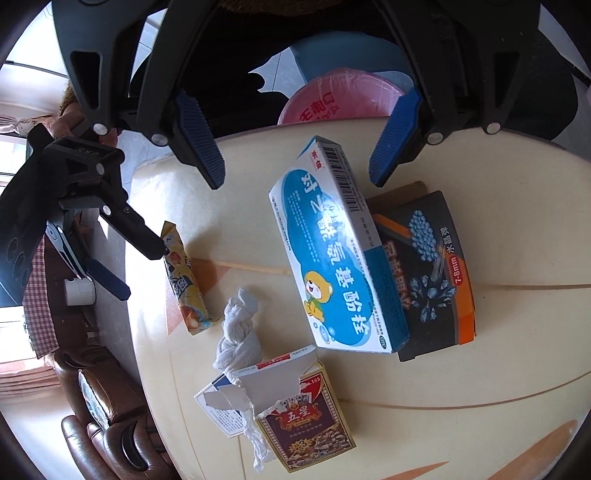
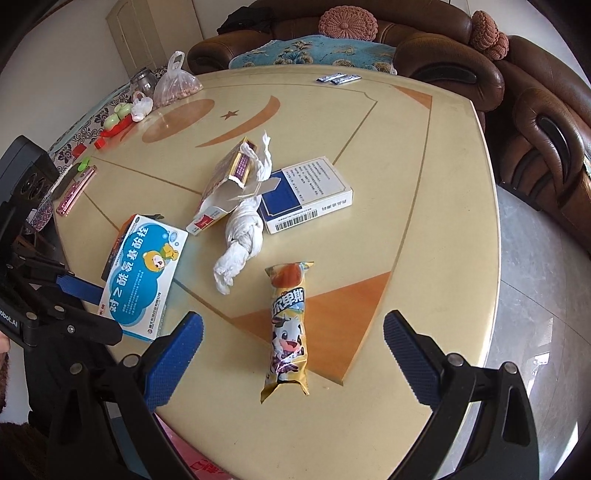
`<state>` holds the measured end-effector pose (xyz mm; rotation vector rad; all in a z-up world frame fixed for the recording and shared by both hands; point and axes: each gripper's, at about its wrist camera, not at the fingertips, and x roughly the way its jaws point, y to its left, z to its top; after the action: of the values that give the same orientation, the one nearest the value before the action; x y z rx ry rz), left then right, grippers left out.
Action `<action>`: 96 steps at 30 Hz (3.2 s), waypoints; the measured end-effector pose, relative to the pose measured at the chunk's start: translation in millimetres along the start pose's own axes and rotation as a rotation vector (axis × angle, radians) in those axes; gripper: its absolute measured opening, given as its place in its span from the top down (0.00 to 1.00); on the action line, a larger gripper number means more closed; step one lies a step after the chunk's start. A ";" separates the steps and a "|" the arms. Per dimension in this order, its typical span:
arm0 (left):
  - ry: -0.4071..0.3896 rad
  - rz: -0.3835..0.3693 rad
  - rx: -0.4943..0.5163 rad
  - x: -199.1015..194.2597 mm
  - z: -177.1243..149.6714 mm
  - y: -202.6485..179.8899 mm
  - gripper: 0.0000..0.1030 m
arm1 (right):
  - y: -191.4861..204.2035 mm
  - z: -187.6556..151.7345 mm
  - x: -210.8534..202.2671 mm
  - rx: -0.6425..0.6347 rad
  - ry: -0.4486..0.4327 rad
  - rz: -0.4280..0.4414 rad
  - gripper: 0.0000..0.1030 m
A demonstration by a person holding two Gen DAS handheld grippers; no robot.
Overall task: Collect trash
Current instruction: 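Grasp the blue-white medicine box with the left tool while the right tool grasps the ice-cream bar, then carry the medicine box and ice-cream bar over the pink bin with both tools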
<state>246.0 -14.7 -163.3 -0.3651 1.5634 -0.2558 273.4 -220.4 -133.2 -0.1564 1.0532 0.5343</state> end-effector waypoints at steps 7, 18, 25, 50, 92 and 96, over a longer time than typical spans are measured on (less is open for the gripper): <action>0.008 -0.006 -0.004 6.7 5.6 3.7 0.24 | 2.3 1.4 14.9 -0.018 0.024 0.000 0.07; 0.000 0.008 -0.002 9.5 17.2 5.3 0.33 | 5.9 -1.5 39.3 -0.053 0.082 -0.017 0.39; 0.003 0.023 -0.019 10.0 23.0 10.1 0.51 | 13.0 -2.4 38.2 -0.117 0.079 -0.084 0.77; -0.095 0.099 0.097 -30.2 -4.7 6.4 0.78 | 9.3 1.2 8.2 -0.033 0.086 -0.151 0.84; -0.329 0.160 0.338 -107.9 -111.9 -7.8 0.79 | 129.0 -39.9 -109.6 -0.003 -0.025 -0.105 0.84; -0.331 0.147 0.360 -101.4 -129.0 -3.8 0.79 | 142.7 -56.2 -108.7 0.008 -0.016 -0.089 0.84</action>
<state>117.8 12.5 -64.5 -0.0071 1.1827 -0.3367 118.0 -155.5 -49.7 -0.1909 1.0283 0.4507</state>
